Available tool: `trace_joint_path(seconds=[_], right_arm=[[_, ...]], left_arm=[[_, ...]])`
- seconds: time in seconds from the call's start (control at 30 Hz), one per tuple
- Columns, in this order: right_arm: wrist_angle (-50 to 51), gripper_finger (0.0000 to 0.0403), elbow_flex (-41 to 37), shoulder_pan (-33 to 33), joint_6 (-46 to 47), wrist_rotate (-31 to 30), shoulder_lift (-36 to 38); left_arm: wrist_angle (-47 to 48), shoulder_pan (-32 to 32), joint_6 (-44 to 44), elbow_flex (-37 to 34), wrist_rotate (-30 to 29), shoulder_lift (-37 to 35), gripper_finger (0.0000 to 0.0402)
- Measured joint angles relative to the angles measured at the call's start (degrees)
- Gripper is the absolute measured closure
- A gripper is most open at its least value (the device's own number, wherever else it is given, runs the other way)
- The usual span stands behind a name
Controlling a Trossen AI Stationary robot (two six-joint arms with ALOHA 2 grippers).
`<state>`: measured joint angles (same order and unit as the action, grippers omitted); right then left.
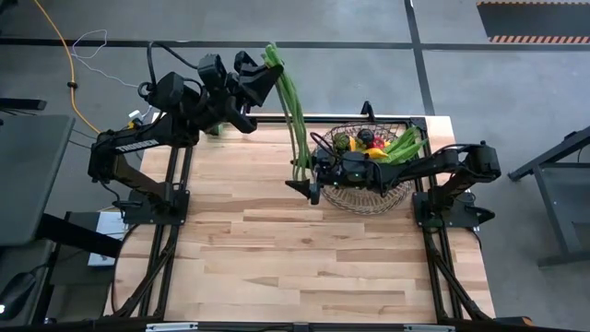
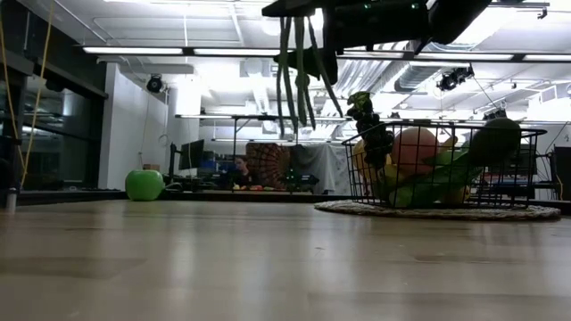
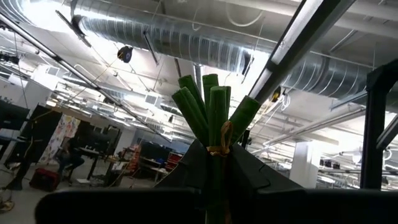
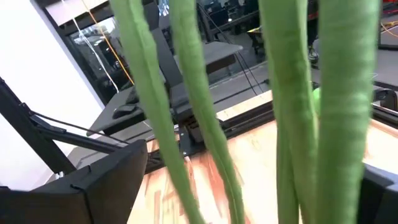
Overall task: Build produce basket
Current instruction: Put the green string beans into the wire basket
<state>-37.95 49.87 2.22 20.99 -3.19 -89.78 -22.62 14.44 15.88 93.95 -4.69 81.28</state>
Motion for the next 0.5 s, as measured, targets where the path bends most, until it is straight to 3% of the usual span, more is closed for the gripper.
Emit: trace_joint_path(seconds=[0.1, 0.2, 0.37, 0.5], right_arm=[[0.0, 0.0034, 0.0, 0.0, 0.0, 0.0, 0.0], [0.0, 0.0085, 0.0, 0.0, 0.3, -1.1, 0.0], [0.0, 0.024, 0.0, 0.0, 1.3, -1.7, 0.0], [-1.2, 0.0368, 0.0, 0.0, -0.3, 1.5, 0.0]], left_arm=[[-0.3, 0.0, 0.0, 0.0, 0.0, 0.0, 0.0382], [-1.4, 0.0, 0.0, 0.0, 0.0, 0.0, 0.0382], [-1.7, 0.0, 0.0, 0.0, 0.0, 0.0, 0.0382], [-1.7, 0.0, 0.0, 0.0, -0.3, 0.0, 0.0382]])
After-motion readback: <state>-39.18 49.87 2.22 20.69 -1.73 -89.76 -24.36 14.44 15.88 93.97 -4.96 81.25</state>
